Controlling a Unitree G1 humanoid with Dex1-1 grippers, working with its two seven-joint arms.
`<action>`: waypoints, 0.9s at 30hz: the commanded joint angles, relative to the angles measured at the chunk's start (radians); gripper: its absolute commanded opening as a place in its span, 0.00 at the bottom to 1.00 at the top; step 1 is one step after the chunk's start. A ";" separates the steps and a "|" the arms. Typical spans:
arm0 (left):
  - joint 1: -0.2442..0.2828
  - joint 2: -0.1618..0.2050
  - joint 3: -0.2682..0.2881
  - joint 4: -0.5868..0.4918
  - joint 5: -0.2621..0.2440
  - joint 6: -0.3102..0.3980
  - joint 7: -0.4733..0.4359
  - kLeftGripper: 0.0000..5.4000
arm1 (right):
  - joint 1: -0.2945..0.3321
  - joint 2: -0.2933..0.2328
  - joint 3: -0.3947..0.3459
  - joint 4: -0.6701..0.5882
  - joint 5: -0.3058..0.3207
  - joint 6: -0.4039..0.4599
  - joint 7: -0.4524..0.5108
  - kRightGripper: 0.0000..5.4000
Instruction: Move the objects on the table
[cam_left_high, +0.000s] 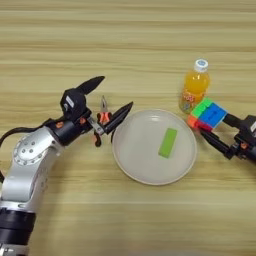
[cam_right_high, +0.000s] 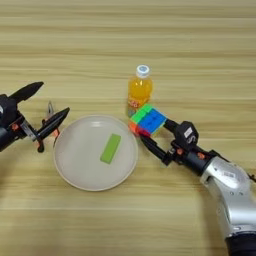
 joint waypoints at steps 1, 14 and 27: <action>-0.008 -0.017 0.021 0.029 0.014 -0.017 0.027 1.00 | 0.008 0.010 -0.028 0.028 -0.014 -0.018 -0.039 0.62; -0.006 -0.048 0.043 0.122 0.036 -0.058 0.068 1.00 | -0.024 0.022 -0.034 0.143 -0.074 -0.004 -0.128 0.62; -0.012 -0.074 0.073 0.137 0.034 -0.066 0.089 1.00 | -0.028 0.041 -0.035 0.154 -0.084 -0.007 -0.136 0.75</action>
